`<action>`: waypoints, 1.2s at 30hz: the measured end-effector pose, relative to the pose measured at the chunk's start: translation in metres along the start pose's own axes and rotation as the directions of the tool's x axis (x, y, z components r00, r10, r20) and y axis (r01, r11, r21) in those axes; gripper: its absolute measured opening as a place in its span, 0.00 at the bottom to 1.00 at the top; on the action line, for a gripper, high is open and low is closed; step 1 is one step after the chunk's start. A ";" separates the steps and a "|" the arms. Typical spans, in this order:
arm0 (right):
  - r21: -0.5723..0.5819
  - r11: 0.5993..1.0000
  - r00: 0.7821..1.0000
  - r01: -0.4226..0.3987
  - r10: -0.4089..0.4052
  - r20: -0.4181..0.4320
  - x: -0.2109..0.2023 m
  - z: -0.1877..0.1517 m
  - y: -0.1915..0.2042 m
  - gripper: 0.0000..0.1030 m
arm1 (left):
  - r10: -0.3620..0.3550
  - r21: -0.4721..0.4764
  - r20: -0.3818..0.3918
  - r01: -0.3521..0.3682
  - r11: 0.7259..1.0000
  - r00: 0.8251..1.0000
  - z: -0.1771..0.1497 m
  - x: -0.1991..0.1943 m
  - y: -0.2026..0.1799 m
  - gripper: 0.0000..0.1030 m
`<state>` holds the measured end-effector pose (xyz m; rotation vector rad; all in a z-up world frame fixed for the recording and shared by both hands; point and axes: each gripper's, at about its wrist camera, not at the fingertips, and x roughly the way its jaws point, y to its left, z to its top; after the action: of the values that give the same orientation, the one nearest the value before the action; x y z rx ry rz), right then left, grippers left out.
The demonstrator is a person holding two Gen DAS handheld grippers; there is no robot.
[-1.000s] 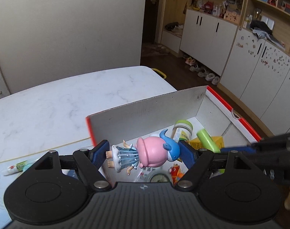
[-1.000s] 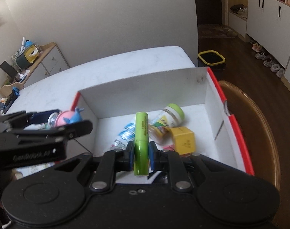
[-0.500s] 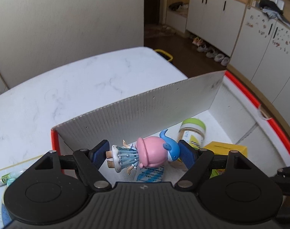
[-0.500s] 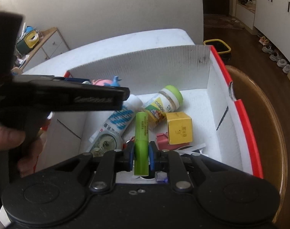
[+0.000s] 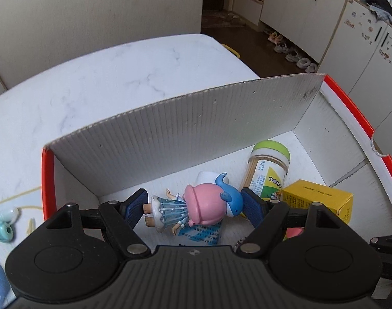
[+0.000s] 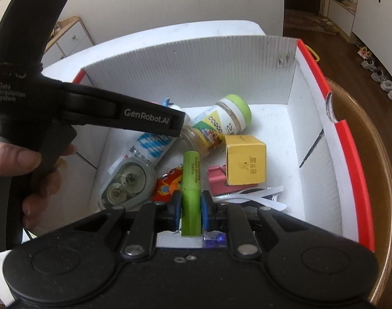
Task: Organize rigid objects
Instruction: 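Lower the pig figure and marker into the box and open both grippers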
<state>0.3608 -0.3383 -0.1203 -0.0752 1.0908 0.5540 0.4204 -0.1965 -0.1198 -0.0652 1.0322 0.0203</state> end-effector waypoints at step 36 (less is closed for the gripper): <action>-0.045 0.996 0.993 -0.075 0.079 0.092 -0.045 0.001 -0.005 0.36 | -0.032 -0.024 0.168 0.036 0.999 0.985 -0.027 -0.096 0.015 0.76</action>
<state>0.3482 -0.3595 -0.0829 -0.0428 0.9944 0.6438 0.3475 -0.1823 -0.0514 -0.1037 0.8628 0.0084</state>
